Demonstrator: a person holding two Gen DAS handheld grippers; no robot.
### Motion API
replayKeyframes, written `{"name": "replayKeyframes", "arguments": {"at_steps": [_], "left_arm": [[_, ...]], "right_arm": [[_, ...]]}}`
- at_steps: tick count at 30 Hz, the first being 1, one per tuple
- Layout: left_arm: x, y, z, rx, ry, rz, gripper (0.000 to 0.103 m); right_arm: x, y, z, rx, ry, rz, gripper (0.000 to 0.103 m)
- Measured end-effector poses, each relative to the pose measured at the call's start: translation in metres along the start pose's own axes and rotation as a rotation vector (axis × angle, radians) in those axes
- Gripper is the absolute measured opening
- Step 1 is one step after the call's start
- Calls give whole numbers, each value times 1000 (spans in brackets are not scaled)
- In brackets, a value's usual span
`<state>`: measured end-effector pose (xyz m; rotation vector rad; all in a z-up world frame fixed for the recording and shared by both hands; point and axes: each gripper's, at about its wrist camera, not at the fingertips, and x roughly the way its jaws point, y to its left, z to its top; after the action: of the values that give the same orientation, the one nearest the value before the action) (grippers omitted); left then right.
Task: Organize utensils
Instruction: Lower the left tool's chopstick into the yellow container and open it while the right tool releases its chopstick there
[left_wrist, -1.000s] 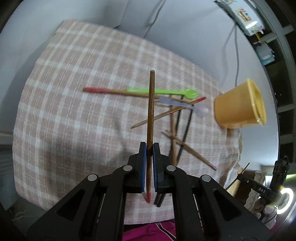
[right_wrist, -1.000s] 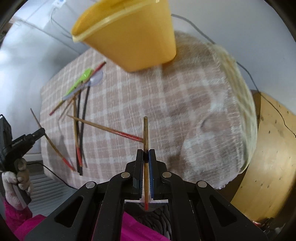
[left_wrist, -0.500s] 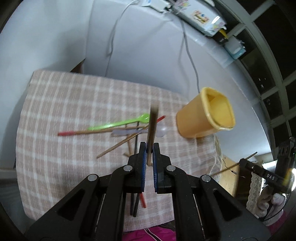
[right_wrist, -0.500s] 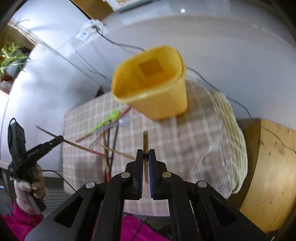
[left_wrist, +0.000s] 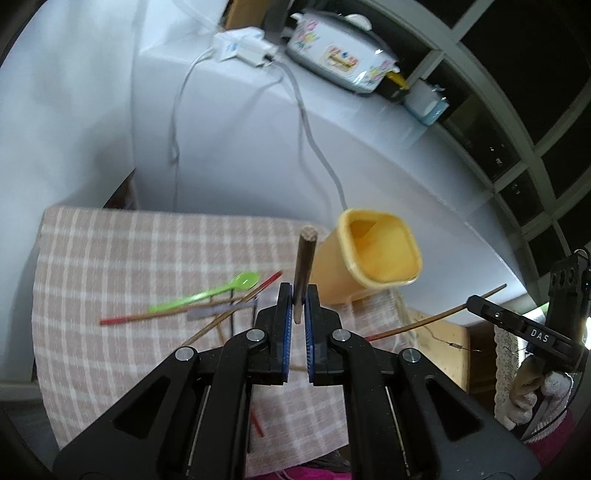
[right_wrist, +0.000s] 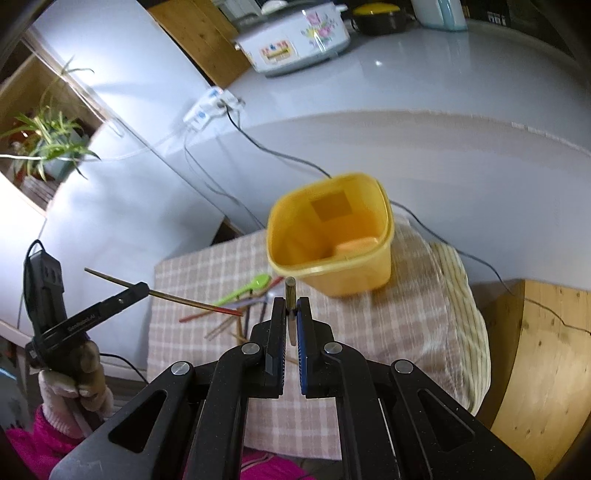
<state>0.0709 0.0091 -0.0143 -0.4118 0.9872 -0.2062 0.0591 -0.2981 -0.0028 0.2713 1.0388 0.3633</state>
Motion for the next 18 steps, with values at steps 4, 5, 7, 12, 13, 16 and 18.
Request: {"name": "replayKeyframes", "arguments": {"at_steps": [4,5,7,12,13,16,18], "left_arm": [[-5,-16,17,30,-36,-26,4],[-6,-19,20,37,-42,-29,4],[-6,-28,28,49,-58,-38,4],[-2,-49,42,78,-88,-63,4],[1,-52,43,83,-88,-64,4],[13,-63,48,102,-80,-70,4],[21,-71,50,114,-79,-67,4]], "right_arm": [[-13,3,13,-8,-49,20,4],[-17,4,17,-12,-63,24,4],[-25,4,23,-18,-86,31,4],[-43,3,43,-39,-147,46,4],[-45,2,46,-43,-156,44,4],[-49,-1,58,-56,-185,36,4],[-49,-4,63,-61,-197,36,4]]}}
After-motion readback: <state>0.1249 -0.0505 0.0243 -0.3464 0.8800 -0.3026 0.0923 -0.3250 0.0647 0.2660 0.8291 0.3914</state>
